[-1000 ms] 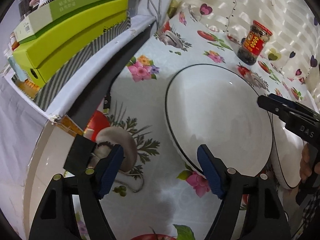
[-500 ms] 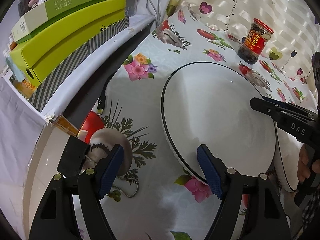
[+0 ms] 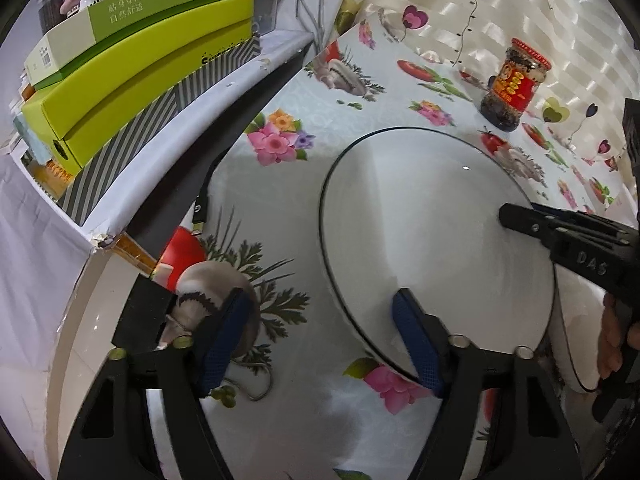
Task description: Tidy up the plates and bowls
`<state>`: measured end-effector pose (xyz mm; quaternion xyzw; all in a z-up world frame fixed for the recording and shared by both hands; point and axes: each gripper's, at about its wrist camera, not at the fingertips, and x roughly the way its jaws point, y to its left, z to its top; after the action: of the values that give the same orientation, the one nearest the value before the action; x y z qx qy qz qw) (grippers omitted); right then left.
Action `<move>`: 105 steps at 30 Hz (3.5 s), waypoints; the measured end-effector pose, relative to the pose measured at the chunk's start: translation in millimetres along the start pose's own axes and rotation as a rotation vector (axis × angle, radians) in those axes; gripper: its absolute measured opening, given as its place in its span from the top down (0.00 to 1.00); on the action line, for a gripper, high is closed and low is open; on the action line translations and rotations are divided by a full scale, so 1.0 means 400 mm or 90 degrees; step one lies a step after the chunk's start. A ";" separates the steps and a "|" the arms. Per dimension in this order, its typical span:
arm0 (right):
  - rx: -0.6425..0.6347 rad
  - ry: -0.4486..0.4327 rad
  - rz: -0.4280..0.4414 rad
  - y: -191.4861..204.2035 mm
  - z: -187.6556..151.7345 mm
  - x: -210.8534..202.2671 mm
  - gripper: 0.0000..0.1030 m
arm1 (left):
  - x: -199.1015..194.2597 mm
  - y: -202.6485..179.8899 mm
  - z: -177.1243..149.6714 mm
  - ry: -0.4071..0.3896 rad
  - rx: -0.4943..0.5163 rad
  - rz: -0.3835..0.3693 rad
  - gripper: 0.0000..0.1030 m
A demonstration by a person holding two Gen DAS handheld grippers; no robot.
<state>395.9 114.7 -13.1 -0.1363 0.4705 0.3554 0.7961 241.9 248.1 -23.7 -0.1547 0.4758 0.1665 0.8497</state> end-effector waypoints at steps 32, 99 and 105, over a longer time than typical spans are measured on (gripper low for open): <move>0.017 -0.013 -0.011 0.051 -0.021 -0.028 0.86 | -0.028 0.025 -0.010 -0.008 -0.049 -0.029 0.73; 0.157 -0.074 -0.028 0.090 -0.574 -0.438 0.87 | -0.303 -0.127 -0.359 -0.008 0.067 -0.080 0.73; 0.160 -0.073 -0.030 0.090 -0.594 -0.439 0.87 | -0.297 -0.136 -0.374 -0.004 0.077 -0.071 0.73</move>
<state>162.4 -67.6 16.3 -0.0264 0.4619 0.2821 0.8404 93.7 120.2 9.3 -0.1290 0.4733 0.0903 0.8667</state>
